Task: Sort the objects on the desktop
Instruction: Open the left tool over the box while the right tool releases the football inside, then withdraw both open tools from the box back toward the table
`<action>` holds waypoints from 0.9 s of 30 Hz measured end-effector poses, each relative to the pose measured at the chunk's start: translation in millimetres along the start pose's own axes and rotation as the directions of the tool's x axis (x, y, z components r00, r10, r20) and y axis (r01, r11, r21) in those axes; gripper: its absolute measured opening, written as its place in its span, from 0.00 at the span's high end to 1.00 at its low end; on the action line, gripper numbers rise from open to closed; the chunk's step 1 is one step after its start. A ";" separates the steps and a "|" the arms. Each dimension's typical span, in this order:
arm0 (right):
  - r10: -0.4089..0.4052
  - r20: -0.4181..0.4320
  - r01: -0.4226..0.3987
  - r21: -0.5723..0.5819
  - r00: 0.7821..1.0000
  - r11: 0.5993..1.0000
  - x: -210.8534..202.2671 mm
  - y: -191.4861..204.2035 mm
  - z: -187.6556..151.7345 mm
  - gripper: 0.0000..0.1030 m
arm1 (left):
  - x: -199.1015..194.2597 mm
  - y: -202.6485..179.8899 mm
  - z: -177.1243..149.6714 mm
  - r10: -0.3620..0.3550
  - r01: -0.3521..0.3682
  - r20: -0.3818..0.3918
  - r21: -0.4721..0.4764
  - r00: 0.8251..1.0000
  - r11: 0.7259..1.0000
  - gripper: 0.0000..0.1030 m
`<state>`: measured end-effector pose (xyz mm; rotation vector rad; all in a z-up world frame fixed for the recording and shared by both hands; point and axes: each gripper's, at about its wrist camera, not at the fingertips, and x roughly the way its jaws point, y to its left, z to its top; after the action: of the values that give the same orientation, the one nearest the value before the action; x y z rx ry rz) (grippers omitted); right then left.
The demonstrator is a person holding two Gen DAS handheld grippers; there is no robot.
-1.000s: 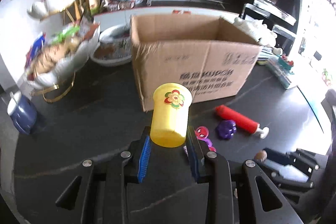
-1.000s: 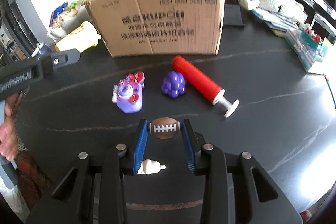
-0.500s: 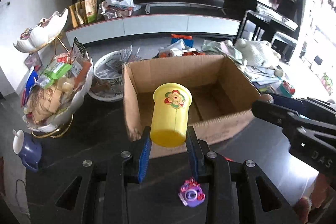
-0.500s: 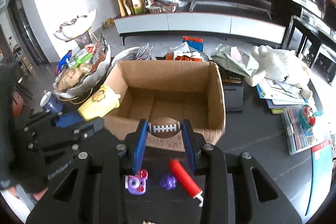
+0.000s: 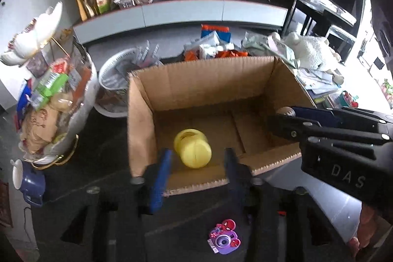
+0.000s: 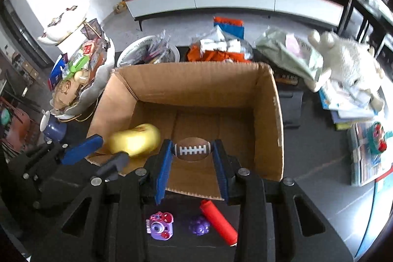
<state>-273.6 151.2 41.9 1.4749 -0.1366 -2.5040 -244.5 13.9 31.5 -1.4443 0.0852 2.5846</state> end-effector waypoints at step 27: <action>-0.055 0.142 0.067 -0.083 0.988 0.994 -84.7 9.5 -87.3 0.59 | -83.8 -3.0 -76.8 0.023 -0.028 0.110 0.044 0.994 0.999 0.34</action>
<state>-156.6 166.0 73.2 1.2891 -0.0049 -2.6260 -136.6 -4.3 62.3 -1.2923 0.1477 2.6587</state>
